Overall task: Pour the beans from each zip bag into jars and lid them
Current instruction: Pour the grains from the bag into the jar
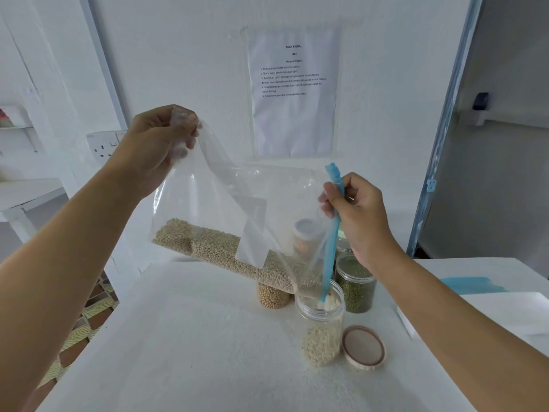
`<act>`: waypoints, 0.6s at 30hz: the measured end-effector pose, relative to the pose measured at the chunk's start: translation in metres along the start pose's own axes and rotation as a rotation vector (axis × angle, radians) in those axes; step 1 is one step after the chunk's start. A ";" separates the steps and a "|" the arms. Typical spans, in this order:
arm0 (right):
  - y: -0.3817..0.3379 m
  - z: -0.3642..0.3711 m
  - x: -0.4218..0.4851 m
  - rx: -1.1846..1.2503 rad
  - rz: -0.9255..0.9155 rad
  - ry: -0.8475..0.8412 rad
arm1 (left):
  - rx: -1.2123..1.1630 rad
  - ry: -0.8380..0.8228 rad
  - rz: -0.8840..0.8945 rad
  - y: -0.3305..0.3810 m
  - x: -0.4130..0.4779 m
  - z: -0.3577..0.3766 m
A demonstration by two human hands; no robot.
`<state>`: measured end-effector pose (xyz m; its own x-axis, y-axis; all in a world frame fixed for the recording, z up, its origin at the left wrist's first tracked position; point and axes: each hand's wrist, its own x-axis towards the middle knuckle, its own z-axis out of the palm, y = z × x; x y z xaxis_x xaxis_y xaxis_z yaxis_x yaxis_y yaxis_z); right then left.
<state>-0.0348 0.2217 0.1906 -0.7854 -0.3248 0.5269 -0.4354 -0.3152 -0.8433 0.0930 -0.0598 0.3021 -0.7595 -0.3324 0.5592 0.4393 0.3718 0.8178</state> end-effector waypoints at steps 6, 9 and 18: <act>0.001 -0.004 -0.001 0.012 0.016 0.053 | -0.017 0.012 -0.024 0.002 -0.002 0.002; 0.001 -0.005 -0.002 0.035 0.001 0.095 | -0.039 0.027 -0.033 0.002 -0.002 0.002; -0.002 -0.004 0.002 -0.019 0.024 -0.020 | -0.013 0.010 -0.026 0.003 -0.001 0.004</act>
<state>-0.0369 0.2252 0.1930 -0.7868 -0.3497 0.5086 -0.4252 -0.2903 -0.8573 0.0932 -0.0553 0.3037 -0.7660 -0.3504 0.5389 0.4259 0.3513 0.8338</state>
